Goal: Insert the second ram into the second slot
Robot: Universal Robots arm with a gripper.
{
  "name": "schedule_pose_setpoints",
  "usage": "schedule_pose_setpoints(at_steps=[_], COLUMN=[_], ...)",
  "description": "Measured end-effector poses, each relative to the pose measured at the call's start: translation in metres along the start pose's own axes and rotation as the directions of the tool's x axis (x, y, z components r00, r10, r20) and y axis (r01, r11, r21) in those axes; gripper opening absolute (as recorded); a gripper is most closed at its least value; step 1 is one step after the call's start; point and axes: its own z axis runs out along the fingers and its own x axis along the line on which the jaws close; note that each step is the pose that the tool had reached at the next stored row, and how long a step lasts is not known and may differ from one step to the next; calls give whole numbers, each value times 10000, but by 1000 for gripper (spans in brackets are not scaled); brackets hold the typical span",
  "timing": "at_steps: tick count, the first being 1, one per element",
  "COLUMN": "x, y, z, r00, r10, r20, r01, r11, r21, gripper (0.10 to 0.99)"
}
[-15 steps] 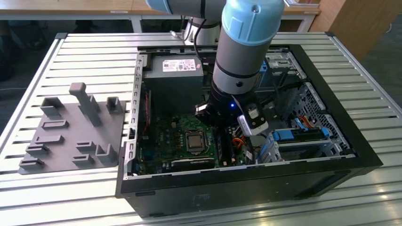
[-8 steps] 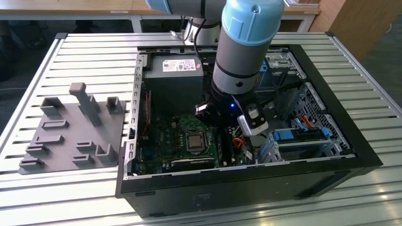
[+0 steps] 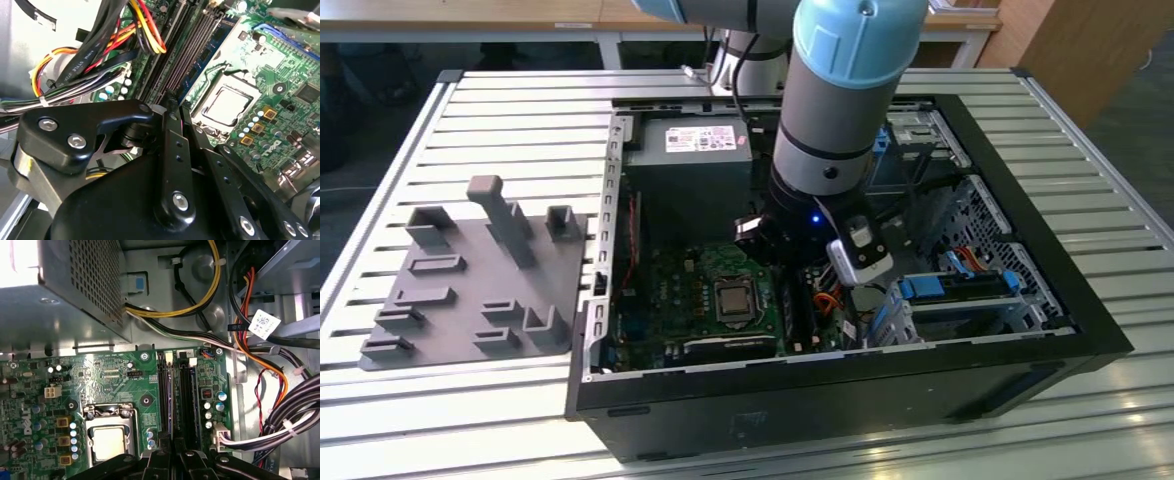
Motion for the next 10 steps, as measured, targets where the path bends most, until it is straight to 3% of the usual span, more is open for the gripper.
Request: schedule_pose_setpoints(at_steps=[6,7,10], x=[-38,-39,-39], y=[3,2,2], z=[-2,-3,-1], r00=[9996,9996,9995], r10=[-277,-285,-303], r20=[-12,-15,-27], r01=[277,285,302], r11=[9996,9996,9990], r21=[-21,-57,-319], gripper=[141,141,141])
